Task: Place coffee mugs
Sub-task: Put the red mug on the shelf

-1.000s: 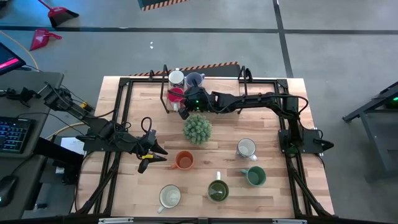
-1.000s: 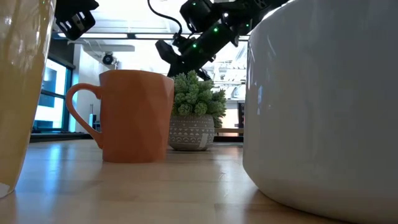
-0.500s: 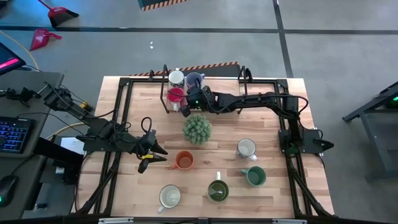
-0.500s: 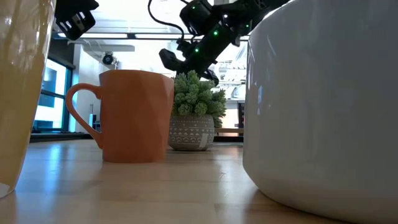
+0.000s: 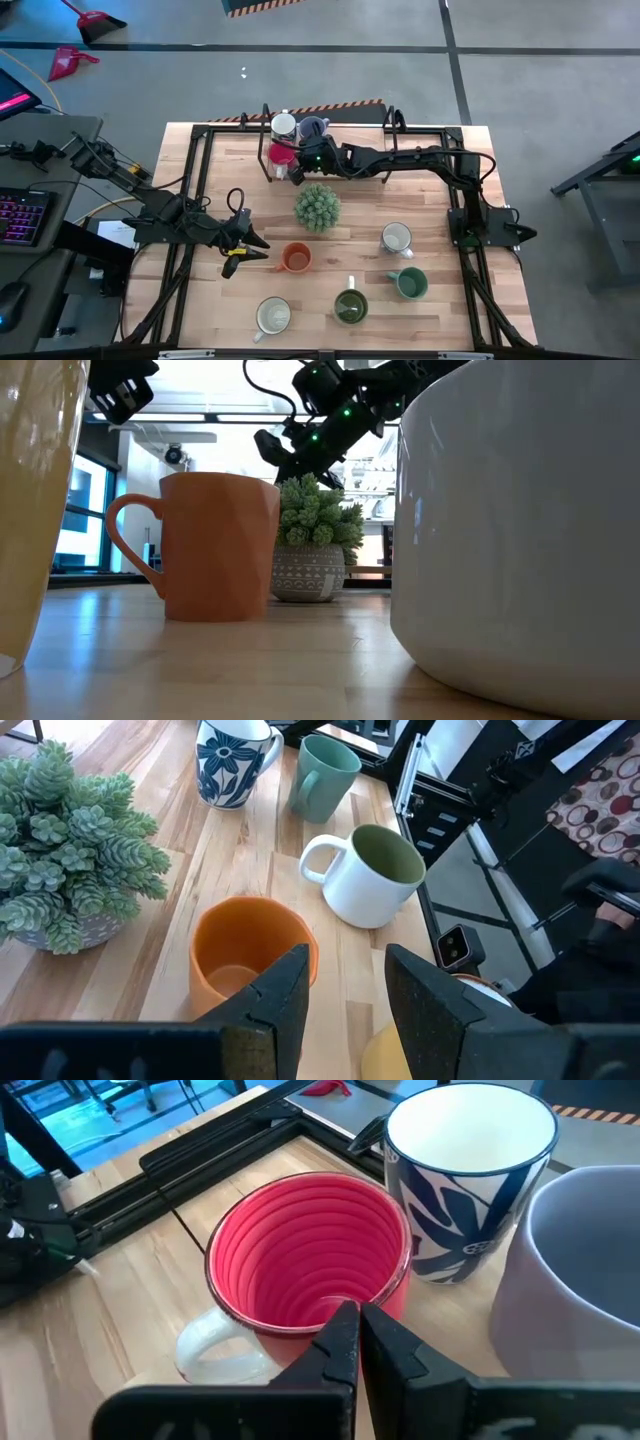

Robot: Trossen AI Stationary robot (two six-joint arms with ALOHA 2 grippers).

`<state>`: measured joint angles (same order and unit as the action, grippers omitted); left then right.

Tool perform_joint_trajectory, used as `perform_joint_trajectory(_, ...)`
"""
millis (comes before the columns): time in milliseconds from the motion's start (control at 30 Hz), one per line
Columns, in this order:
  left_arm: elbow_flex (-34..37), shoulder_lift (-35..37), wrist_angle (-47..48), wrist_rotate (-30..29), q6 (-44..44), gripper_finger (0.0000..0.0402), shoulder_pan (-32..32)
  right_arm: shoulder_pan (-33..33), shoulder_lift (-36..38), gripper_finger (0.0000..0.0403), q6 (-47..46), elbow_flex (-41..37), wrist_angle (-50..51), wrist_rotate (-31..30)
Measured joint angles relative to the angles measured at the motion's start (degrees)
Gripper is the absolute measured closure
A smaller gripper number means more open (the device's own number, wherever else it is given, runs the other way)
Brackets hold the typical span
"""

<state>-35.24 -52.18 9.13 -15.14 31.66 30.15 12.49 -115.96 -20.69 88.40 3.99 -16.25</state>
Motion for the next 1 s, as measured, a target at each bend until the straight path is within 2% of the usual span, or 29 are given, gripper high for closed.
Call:
perform_joint_trajectory(367, 0.00, 0.02, 0.00, 0.00, 0.02, 0.0281, 0.00, -0.37, 0.00, 0.0403, -1.11, 0.00, 1.14, -4.29)
perform_joint_trajectory(700, 0.00, 0.02, 0.00, 0.00, -0.81, 0.0281, 0.00, 0.14, 0.00, 0.0403, -1.35, 0.00, 0.94, 0.95)
perform_joint_trajectory(1000, 0.00, 0.01, 0.00, 0.00, -0.85, 0.0281, 0.01, 0.90, 0.00, 0.0403, -0.92, 0.00, -0.64, 3.28)
